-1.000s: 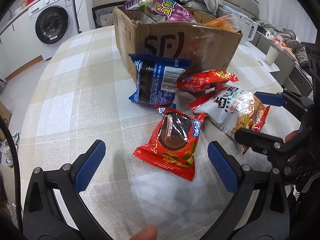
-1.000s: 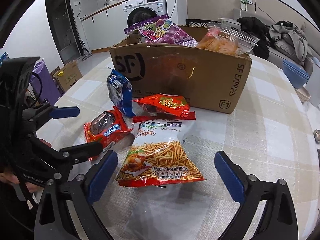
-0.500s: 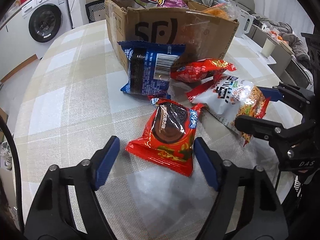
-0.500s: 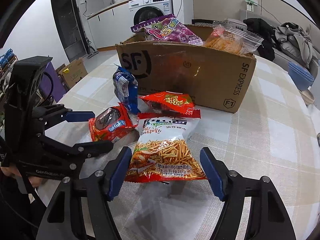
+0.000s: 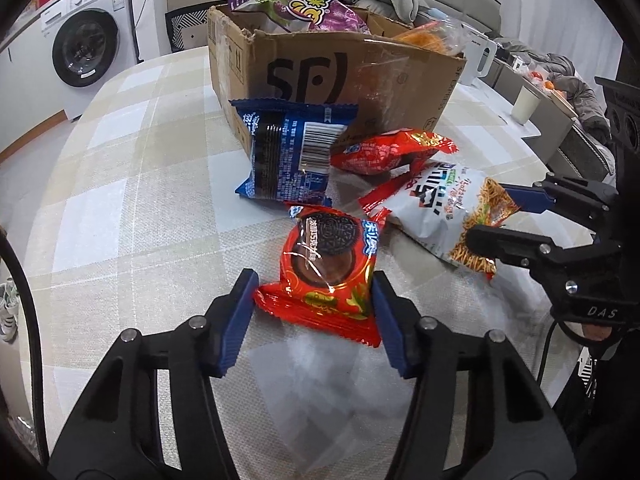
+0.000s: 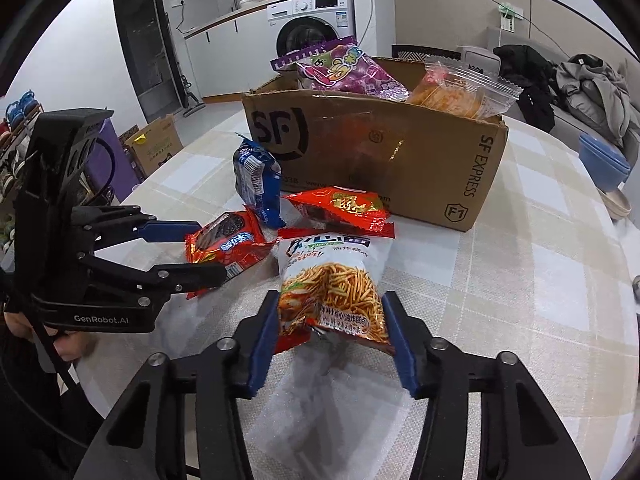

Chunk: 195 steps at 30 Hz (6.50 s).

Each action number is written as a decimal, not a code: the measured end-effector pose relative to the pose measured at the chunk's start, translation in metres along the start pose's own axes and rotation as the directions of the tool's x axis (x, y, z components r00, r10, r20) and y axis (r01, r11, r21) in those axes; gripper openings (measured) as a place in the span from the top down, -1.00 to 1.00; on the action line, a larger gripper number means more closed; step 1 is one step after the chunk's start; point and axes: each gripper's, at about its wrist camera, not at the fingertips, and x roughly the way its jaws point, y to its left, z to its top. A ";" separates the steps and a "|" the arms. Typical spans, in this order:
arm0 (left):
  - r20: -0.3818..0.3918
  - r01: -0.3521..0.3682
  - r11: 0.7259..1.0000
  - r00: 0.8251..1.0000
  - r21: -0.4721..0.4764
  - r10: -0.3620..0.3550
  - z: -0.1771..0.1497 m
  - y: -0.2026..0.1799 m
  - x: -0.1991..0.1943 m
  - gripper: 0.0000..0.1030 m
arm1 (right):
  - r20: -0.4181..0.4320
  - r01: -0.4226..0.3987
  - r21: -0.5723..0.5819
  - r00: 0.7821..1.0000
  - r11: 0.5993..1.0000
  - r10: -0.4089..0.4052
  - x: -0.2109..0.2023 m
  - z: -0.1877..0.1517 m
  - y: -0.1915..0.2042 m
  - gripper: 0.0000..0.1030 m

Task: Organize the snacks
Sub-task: 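Close the right gripper on the stick-snack bag while the left gripper grasps the red cookie pack, then lift both held packs and carry them over the cardboard box, then open both grippers to drop the stick-snack bag and cookie pack into the box, then move both open grippers back toward the two Oreo packs on the table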

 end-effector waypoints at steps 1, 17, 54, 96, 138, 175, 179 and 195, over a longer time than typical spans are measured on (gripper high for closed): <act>0.002 0.000 1.000 1.000 0.001 0.000 -0.001 -0.001 -0.001 -0.04 | 0.003 -0.002 -0.004 1.000 1.000 0.002 -0.001 0.000 0.000 0.07; 0.031 0.032 0.999 0.999 -0.017 -0.032 0.001 0.001 -0.022 -0.02 | -0.019 -0.027 -0.052 0.999 0.998 0.026 -0.019 -0.002 -0.003 0.05; 0.127 0.042 0.998 0.991 -0.039 -0.037 0.000 -0.003 -0.067 -0.02 | 0.075 -0.002 0.008 0.997 1.000 0.002 -0.041 -0.003 -0.008 -0.06; 0.318 0.014 0.999 0.948 -0.050 0.003 0.030 -0.026 -0.160 -0.02 | 0.237 0.001 0.081 0.971 0.997 -0.020 -0.092 0.021 -0.031 -0.06; 0.307 -0.057 0.994 0.948 -0.088 0.082 0.145 -0.001 -0.098 -0.02 | 0.192 0.026 0.136 0.980 0.990 -0.052 -0.047 0.143 -0.074 -0.06; 0.242 -0.073 0.997 0.967 -0.023 0.076 0.162 -0.002 -0.025 -0.97 | 0.169 0.027 0.132 0.984 0.991 -0.050 -0.025 0.140 -0.096 -0.85; 0.255 -0.043 0.997 0.965 -0.066 0.058 0.149 0.011 -0.041 -0.97 | 0.180 0.004 0.151 0.983 0.988 -0.031 -0.031 0.127 -0.096 -0.92; 0.251 -0.068 0.992 0.964 -0.110 0.093 0.080 0.026 -0.088 -0.97 | 0.186 -0.078 0.198 0.982 0.977 0.041 -0.043 0.073 -0.079 -0.98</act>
